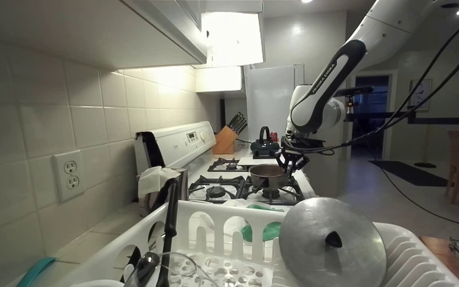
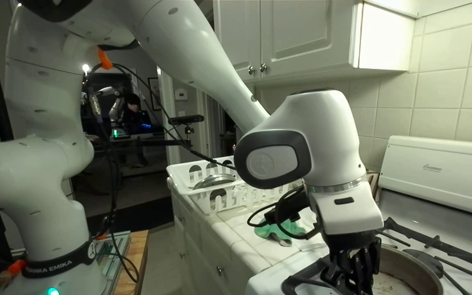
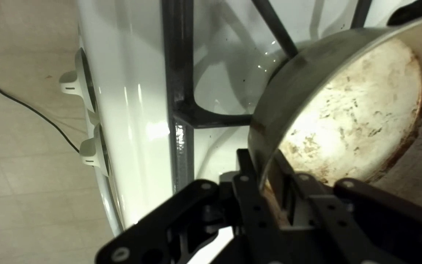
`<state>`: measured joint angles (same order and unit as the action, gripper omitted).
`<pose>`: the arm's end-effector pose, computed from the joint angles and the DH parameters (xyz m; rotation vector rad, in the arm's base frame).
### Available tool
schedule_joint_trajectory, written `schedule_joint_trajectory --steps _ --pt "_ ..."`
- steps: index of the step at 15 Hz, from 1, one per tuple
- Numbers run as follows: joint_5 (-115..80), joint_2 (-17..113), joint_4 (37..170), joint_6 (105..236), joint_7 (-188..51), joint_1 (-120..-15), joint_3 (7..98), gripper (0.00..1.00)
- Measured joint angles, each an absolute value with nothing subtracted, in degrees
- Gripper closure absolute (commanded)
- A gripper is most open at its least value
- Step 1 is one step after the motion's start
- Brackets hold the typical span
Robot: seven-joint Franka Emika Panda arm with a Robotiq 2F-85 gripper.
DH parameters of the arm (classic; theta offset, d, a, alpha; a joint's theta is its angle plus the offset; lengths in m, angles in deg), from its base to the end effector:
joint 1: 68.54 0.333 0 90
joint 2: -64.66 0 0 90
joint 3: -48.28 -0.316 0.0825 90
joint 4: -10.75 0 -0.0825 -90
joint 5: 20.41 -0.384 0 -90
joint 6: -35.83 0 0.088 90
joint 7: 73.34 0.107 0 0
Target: Put the pan on the stove, then close it
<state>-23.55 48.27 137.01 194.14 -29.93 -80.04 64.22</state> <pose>0.5157 -0.2676 0.2847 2.5031 -1.8303 0.4520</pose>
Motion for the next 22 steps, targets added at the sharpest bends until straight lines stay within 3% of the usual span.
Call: schedule_joint_trajectory --steps 7,15,22 --pt "-26.3 49.0 136.5 189.0 -31.3 -79.8 63.9 0.02" --pt "1.7 54.5 136.6 180.2 -15.7 -68.7 72.7 0.00" --pt "2.8 58.8 139.9 175.8 -25.9 -68.4 61.6 0.00"
